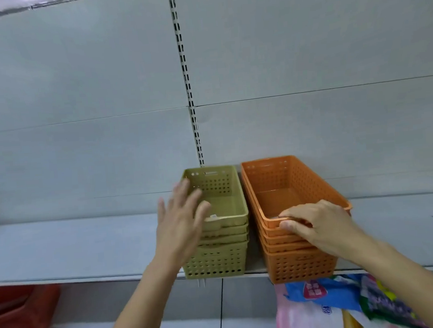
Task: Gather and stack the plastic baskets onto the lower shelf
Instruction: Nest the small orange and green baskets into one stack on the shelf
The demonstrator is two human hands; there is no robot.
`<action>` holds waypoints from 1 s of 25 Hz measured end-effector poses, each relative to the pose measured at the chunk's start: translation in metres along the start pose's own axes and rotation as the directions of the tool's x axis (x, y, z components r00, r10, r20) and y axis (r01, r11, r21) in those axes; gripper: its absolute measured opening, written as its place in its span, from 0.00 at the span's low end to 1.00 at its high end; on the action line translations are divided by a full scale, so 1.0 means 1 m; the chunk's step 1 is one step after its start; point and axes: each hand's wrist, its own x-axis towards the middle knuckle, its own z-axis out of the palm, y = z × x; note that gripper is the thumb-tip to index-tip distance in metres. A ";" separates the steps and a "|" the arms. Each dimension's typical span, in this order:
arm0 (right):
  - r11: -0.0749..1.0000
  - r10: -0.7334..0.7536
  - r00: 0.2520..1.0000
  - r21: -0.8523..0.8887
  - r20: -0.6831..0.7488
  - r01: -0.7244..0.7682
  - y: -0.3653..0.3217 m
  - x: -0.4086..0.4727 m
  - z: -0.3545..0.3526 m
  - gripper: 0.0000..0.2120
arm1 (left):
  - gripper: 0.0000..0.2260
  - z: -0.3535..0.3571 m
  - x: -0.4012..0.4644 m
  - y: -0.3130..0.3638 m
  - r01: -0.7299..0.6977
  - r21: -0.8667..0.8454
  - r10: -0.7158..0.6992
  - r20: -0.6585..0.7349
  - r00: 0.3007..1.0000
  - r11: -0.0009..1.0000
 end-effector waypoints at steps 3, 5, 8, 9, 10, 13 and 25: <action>0.997 -0.075 0.971 -0.020 -0.229 0.072 0.004 0.000 0.014 0.31 | 0.33 0.013 -0.022 0.004 -0.205 0.176 0.190 0.098 0.977 0.963; 0.993 -0.106 0.942 -0.088 -0.317 0.082 0.006 0.000 0.022 0.28 | 0.26 0.021 -0.020 -0.002 -0.150 0.179 0.150 0.012 0.989 0.972; 0.994 -0.063 0.947 -0.104 -0.316 0.032 -0.003 0.008 0.023 0.24 | 0.20 0.024 -0.014 -0.006 -0.072 0.219 0.083 -0.039 0.996 0.973; 0.997 -0.032 0.955 -0.082 -0.293 0.008 -0.007 0.011 0.023 0.23 | 0.21 0.025 -0.012 -0.006 -0.043 0.235 0.051 -0.029 0.998 0.971; 0.998 -0.008 0.963 -0.062 -0.268 -0.009 -0.011 0.013 0.024 0.22 | 0.22 0.025 -0.012 -0.005 -0.014 0.241 0.018 -0.013 1.000 0.970; 1.000 -0.016 0.949 -0.016 -0.314 0.011 -0.033 0.019 0.035 0.18 | 0.20 0.017 -0.019 -0.008 0.049 0.155 -0.053 0.018 0.998 0.987; 0.893 -0.209 0.908 0.308 -0.363 0.329 -0.333 0.066 0.151 0.18 | 0.21 -0.111 -0.149 -0.244 0.214 0.044 -0.201 -0.199 0.959 0.976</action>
